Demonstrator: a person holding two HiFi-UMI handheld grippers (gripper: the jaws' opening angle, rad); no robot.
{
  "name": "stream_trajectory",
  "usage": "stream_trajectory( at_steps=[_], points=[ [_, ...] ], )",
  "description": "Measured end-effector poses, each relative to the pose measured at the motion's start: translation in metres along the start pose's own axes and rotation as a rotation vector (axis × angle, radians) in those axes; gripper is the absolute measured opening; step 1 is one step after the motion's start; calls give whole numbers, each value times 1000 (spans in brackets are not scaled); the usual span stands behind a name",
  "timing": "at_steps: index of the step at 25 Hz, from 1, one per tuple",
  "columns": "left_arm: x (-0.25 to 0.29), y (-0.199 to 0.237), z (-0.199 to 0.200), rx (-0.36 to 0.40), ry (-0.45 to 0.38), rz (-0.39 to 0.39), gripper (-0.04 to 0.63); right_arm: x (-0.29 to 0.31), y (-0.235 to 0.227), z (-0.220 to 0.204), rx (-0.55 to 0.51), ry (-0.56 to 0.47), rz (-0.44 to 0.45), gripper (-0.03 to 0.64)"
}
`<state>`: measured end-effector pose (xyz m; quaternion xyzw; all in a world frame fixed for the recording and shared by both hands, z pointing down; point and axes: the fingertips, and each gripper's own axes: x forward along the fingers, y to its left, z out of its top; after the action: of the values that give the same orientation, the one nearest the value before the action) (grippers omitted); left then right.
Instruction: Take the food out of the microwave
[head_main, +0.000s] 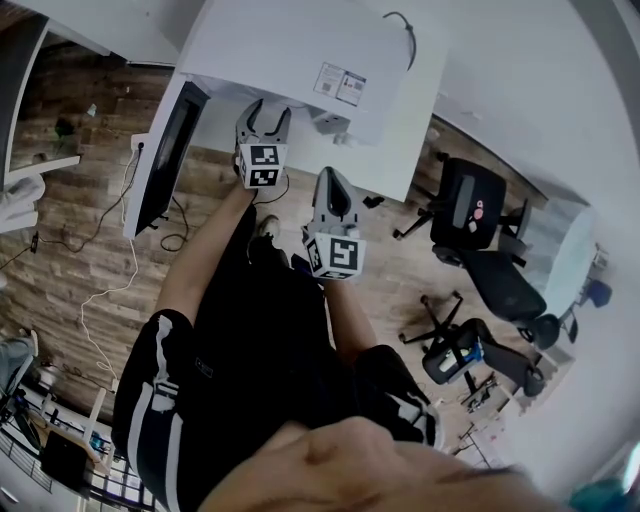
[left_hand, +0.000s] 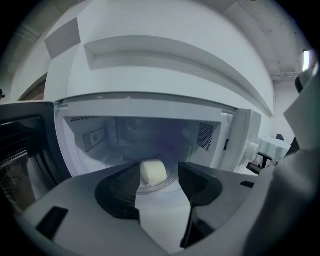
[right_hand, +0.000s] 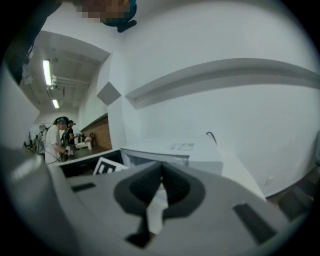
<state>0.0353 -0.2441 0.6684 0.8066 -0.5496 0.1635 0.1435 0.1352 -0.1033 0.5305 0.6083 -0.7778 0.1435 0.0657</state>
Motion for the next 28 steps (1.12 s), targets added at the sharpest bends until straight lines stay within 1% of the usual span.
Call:
stream_trajectory(
  at_steps=[5,11,16,21,28],
  points=[
    [22,4,-12,4,46,25,284,6,-2,-4,2,6,-1,31],
    [51,4,-29,9,95,24,298,9,-6,-12,-1,32,-10,31],
    [70,8,-39,-11,132,40,307,10,-13,-19,1,58,-26,31],
    [82,7,-43,-8,148,37,316,11,-17,-25,-5,68,-41,31],
    [96,10,-42,-14,163,57,322,13,-21,-31,7,89,-59,31]
  ],
)
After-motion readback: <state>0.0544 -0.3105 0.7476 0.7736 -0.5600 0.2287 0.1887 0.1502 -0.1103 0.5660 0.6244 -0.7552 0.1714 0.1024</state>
